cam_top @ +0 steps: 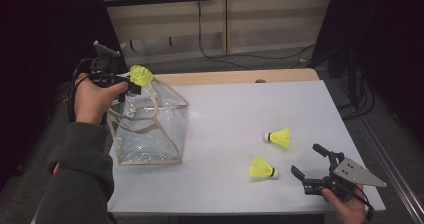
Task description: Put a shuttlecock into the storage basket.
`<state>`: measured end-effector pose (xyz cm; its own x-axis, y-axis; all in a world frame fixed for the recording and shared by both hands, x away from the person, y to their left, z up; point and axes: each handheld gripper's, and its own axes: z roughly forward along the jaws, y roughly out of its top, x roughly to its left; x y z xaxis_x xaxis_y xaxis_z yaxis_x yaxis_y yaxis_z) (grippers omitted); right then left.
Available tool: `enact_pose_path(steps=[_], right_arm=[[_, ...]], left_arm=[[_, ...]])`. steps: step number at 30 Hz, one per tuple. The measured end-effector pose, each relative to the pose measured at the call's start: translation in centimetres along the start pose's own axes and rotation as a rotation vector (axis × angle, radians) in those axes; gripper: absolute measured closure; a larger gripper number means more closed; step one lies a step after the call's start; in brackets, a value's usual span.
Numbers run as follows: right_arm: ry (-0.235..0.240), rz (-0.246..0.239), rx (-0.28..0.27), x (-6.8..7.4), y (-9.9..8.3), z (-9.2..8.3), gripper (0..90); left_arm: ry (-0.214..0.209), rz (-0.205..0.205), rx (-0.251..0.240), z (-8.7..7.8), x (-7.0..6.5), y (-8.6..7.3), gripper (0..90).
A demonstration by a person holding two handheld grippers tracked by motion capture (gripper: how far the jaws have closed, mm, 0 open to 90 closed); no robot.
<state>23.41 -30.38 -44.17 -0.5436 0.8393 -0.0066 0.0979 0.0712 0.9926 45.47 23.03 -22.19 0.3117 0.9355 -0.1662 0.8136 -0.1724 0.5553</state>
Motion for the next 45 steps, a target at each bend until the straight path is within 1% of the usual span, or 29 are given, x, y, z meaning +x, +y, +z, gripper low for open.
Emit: enact_pose_path(steps=[2,16,22,25,29,31,35,45], right_arm=[[0.001,0.0,0.0,0.0,0.0,0.0,1.8],[0.001,0.0,0.0,0.0,0.0,0.0,1.8],[0.0,-0.001,0.0,0.0,0.0,0.0,1.8],[0.0,-0.001,-0.001,0.0,0.0,0.0,1.8],[0.001,0.0,-0.001,0.0,0.0,0.0,1.8],[0.002,0.0,-0.001,0.0,0.0,0.0,1.9],[0.002,-0.001,-0.001,0.0,0.0,0.0,1.9],[0.002,0.0,-0.001,0.0,0.0,0.0,1.8]], left_arm=[[0.004,-0.015,-0.004,0.1,0.2,-0.1,64.7],[0.031,-0.056,-0.008,0.5,1.5,-0.5,64.7],[0.035,-0.072,-0.003,1.0,1.8,-0.6,64.7],[0.044,-0.087,-0.009,1.2,1.9,-0.7,64.7],[0.05,-0.087,-0.006,1.4,2.1,-0.7,64.7],[0.052,-0.097,-0.009,1.6,2.1,-0.8,64.7],[0.058,-0.103,-0.004,1.9,2.3,-0.9,64.6],[0.067,-0.1,-0.002,2.4,2.3,-1.0,64.6]])
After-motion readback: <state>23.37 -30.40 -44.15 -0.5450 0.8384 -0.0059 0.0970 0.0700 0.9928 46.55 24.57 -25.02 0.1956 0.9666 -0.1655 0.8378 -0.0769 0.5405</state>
